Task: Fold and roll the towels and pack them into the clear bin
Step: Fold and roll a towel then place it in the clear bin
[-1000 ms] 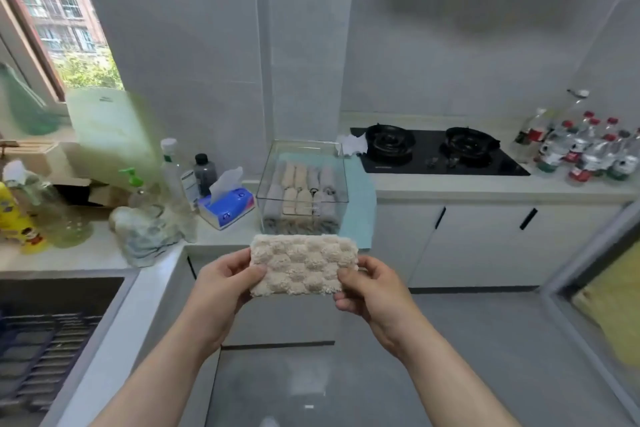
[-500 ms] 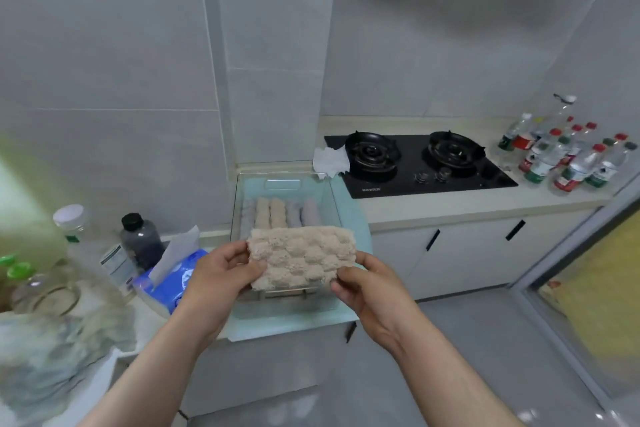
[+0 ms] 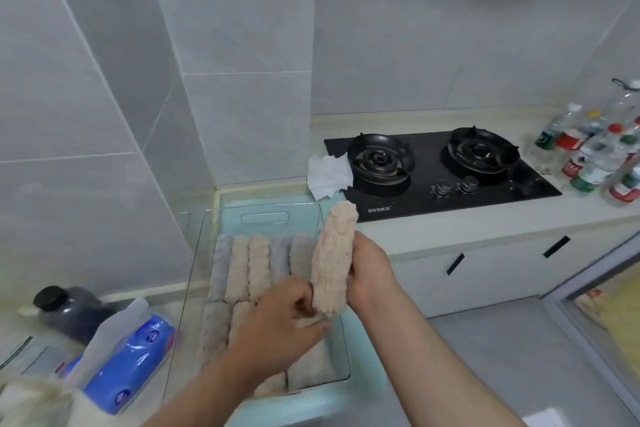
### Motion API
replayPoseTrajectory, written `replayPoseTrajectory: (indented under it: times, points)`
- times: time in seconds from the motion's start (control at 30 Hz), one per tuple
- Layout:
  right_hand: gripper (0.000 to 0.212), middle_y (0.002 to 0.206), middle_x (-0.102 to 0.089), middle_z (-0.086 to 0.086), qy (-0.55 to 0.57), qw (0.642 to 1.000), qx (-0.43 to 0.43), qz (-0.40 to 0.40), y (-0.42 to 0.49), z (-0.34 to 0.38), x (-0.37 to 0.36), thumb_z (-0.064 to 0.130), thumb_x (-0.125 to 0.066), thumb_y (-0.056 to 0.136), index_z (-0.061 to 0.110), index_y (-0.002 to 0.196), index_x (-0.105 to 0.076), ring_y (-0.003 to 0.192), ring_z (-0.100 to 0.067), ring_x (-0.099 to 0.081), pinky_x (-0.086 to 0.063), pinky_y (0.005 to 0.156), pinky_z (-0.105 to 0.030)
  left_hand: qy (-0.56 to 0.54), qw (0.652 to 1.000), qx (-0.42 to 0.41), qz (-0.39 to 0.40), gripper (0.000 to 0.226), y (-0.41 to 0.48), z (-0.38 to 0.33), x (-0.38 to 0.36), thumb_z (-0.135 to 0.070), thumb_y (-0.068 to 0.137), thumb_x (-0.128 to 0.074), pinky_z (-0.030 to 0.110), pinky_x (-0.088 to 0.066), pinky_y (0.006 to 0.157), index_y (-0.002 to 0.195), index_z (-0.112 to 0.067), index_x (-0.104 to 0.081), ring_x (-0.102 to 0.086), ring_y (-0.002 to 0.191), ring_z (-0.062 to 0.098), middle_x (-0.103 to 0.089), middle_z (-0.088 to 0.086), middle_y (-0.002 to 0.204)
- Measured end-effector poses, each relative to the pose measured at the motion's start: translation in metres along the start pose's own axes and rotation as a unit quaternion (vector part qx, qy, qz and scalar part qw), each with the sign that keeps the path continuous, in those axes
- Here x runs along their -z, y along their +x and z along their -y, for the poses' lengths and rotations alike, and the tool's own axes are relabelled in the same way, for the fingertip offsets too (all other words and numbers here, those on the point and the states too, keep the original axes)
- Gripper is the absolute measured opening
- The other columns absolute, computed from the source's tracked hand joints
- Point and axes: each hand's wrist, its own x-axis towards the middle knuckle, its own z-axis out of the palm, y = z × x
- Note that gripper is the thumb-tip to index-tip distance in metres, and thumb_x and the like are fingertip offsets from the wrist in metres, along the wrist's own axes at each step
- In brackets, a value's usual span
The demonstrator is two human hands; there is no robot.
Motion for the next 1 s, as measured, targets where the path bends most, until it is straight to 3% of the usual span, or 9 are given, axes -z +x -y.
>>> replayPoseTrajectory:
  times: [0.07,0.13,0.23,0.33,0.47,0.63,0.8,0.9,1.0]
  points:
    - [0.019,0.056,-0.055,-0.004,-0.022,0.999,0.0,-0.031,0.015,0.019,0.008,0.008,-0.059,0.076,0.015,0.059,-0.053,0.057,-0.022,-0.055,-0.044,0.067,-0.039,0.047,0.997,-0.056,0.031,0.011,0.018,0.018,0.004,-0.022,0.078,-0.062,0.018,-0.05,0.071,0.078,-0.029,-0.055,-0.059,0.075,0.003,-0.06,-0.014,0.083]
    - [0.021,0.057,-0.055,-0.004,-0.025,0.999,-0.008,-0.04,0.027,0.036,0.017,0.007,-0.059,0.079,0.016,0.06,-0.053,0.056,-0.022,-0.054,-0.045,0.069,-0.039,0.196,0.965,-0.14,0.105,0.016,0.031,0.041,0.013,-0.022,0.079,-0.053,0.029,-0.054,0.077,0.089,-0.031,-0.062,-0.062,0.086,0.005,-0.066,-0.014,0.091]
    - [0.02,0.062,-0.054,-0.003,-0.008,0.999,-0.024,-0.037,0.037,0.047,0.027,0.01,-0.059,0.085,0.016,0.067,-0.052,0.055,-0.021,-0.053,-0.048,0.062,-0.033,0.427,0.818,-0.239,0.301,0.04,0.048,0.067,0.008,-0.03,0.071,-0.05,0.034,-0.044,0.101,0.108,-0.026,-0.064,-0.057,0.108,0.015,-0.066,-0.006,0.108]
    - [0.02,0.063,-0.054,-0.003,0.015,0.999,-0.04,-0.025,0.043,0.047,0.032,0.012,-0.056,0.088,0.017,0.069,-0.052,0.053,-0.02,-0.054,-0.048,0.058,-0.031,0.486,0.704,-0.286,0.431,0.052,0.066,0.075,-0.001,-0.039,0.077,-0.044,0.046,-0.026,0.112,0.125,-0.021,-0.053,-0.047,0.115,0.025,-0.059,0.003,0.114]
    - [0.022,0.062,-0.053,-0.003,0.031,0.999,-0.014,-0.032,0.039,0.044,0.037,0.011,-0.05,0.09,0.016,0.069,-0.053,0.052,-0.02,-0.053,-0.048,0.054,-0.029,0.495,0.627,-0.304,0.519,0.053,0.075,0.077,-0.009,-0.047,0.084,-0.03,0.056,-0.018,0.112,0.128,-0.023,-0.048,-0.047,0.103,0.032,-0.056,0.011,0.101]
    - [0.006,0.067,-0.053,-0.007,0.002,0.996,0.011,-0.091,0.023,0.03,0.03,0.008,-0.055,0.084,0.012,0.08,-0.056,0.057,-0.022,-0.052,-0.048,0.056,-0.03,0.508,0.612,-0.28,0.538,0.074,0.061,0.078,-0.022,-0.059,0.084,-0.012,0.052,-0.01,0.115,0.109,-0.017,-0.068,-0.044,0.109,0.03,-0.055,0.008,0.106]
    - [0.024,0.057,-0.053,-0.01,-0.063,0.994,0.014,-0.085,-0.016,0.017,-0.005,0.009,-0.04,0.08,0.006,0.067,-0.059,0.047,-0.023,-0.051,-0.043,0.052,-0.026,0.559,0.578,-0.242,0.543,0.068,0.053,0.08,-0.012,-0.058,0.092,-0.019,0.054,-0.014,0.111,0.111,-0.014,-0.067,-0.05,0.109,0.032,-0.064,0.012,0.108]
    - [0.024,0.066,-0.053,-0.012,-0.213,0.97,0.031,-0.112,-0.018,-0.013,-0.024,0.0,-0.037,0.077,0.008,0.076,-0.06,0.056,-0.022,-0.05,-0.04,0.054,-0.026,0.554,0.638,-0.19,0.5,0.055,0.047,0.073,0.0,-0.052,0.093,-0.032,0.043,-0.021,0.101,0.114,-0.012,-0.064,-0.05,0.115,0.034,-0.062,0.011,0.115]
    - [0.028,0.083,-0.061,-0.012,-0.305,0.943,0.003,-0.135,0.0,-0.054,-0.029,-0.002,-0.032,0.085,0.011,0.083,-0.057,0.067,-0.021,-0.055,-0.046,0.054,-0.026,0.506,0.677,-0.186,0.5,0.041,0.044,0.065,0.013,-0.046,0.094,-0.042,0.039,-0.032,0.105,0.112,-0.015,-0.06,-0.047,0.121,0.032,-0.059,0.009,0.124]
